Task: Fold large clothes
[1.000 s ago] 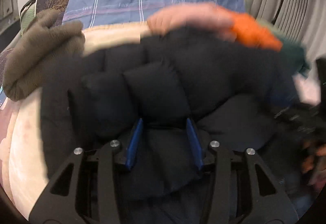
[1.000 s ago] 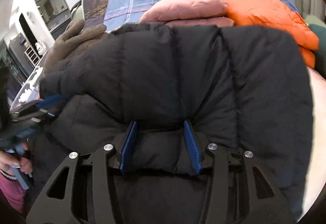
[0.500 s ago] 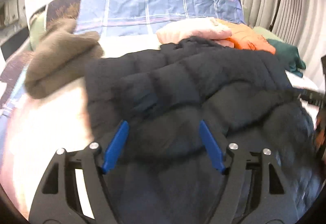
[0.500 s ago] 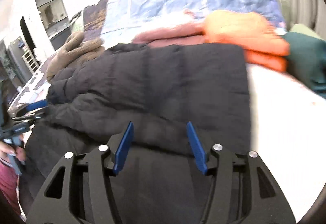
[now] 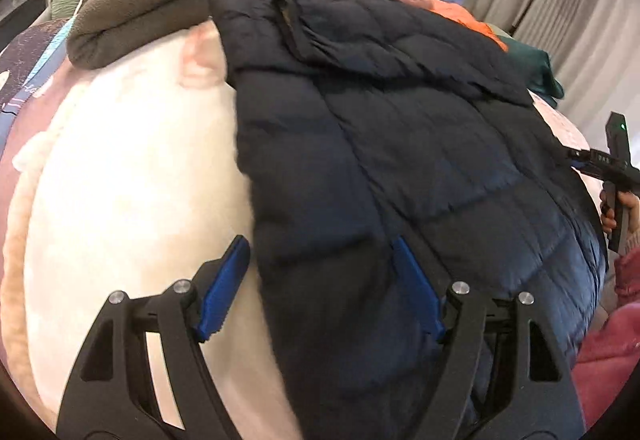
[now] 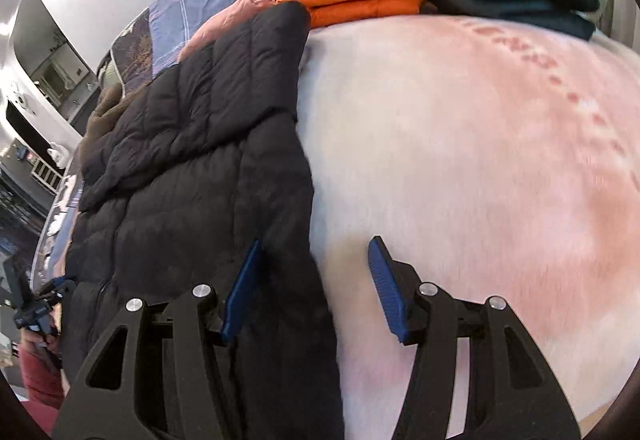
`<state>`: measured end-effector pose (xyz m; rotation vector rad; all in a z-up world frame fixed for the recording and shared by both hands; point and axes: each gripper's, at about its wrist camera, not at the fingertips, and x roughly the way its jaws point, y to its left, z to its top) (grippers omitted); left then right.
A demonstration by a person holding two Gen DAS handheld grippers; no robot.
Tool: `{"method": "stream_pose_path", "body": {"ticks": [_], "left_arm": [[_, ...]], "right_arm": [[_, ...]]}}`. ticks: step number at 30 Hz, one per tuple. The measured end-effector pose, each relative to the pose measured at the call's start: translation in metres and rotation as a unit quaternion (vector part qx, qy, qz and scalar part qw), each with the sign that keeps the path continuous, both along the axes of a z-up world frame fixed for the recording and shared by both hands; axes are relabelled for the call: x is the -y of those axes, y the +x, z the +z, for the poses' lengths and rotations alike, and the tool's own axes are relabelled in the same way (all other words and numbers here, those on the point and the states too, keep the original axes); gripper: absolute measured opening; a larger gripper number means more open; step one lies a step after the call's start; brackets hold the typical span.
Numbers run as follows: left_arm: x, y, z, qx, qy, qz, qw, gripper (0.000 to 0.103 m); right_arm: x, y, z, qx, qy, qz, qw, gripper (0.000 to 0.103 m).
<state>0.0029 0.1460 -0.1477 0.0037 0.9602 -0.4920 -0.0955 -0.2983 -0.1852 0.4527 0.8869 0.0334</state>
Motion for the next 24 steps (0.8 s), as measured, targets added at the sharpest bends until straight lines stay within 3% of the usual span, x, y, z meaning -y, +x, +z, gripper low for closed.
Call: {"method": "stream_pose_path", "body": {"ticks": [3,13,19,24], "left_arm": [[0.002,-0.014,-0.002,0.002,0.003,-0.003,1.0,0.075],[-0.014,-0.078,-0.003,-0.003,-0.055,-0.006,0.9985,0.073],[-0.02,-0.105,-0.002,-0.014,-0.078,-0.011,0.9968,0.055],[-0.019,-0.121,0.001,-0.017,-0.091,-0.022,0.9954,0.053]], "right_arm": [[-0.003,-0.017,-0.002,0.0,0.011,0.009,1.0,0.056],[-0.009,-0.088,-0.011,0.027,0.078,0.038,0.996,0.056],[-0.013,-0.122,-0.01,0.048,0.112,0.055,0.991,0.056],[-0.029,-0.136,-0.007,0.069,0.115,0.095,0.986,0.054]]}}
